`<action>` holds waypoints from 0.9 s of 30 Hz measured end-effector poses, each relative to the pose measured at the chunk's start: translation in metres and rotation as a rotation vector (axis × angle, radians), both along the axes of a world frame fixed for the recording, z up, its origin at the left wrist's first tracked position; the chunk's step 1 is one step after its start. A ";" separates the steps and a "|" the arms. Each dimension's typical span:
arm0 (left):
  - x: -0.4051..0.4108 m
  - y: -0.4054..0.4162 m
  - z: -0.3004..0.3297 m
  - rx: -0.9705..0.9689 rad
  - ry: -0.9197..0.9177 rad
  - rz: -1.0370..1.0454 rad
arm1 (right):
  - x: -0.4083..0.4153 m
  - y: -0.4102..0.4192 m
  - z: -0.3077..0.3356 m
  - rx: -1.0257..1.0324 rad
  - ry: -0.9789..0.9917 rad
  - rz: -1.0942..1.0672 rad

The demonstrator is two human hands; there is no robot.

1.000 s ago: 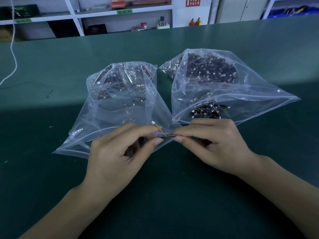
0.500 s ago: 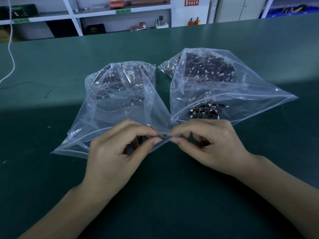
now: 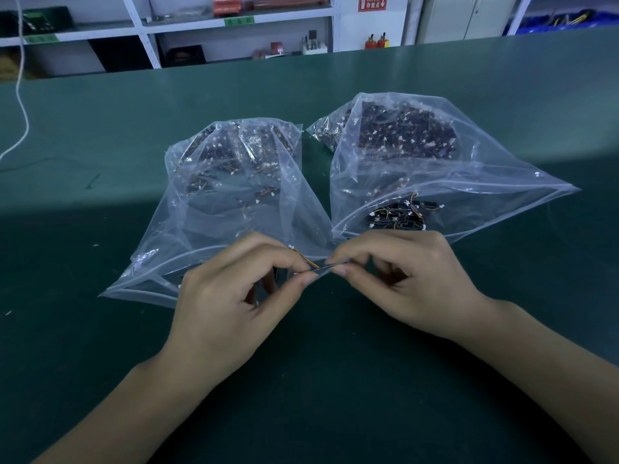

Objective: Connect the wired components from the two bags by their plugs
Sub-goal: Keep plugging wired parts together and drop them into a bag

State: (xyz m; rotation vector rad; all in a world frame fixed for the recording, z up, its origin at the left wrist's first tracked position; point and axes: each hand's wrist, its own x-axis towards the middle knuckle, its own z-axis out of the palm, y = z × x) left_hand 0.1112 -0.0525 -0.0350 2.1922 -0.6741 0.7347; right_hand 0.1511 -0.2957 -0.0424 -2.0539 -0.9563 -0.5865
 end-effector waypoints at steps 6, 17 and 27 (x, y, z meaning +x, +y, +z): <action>0.001 0.001 0.000 0.008 -0.001 -0.007 | -0.001 0.000 0.000 -0.028 -0.004 0.005; -0.001 0.005 -0.001 0.142 0.131 0.046 | 0.024 -0.027 -0.001 -0.111 -0.001 -0.148; 0.006 0.008 -0.001 0.250 -0.001 0.099 | 0.039 -0.043 -0.006 -0.083 0.090 -0.459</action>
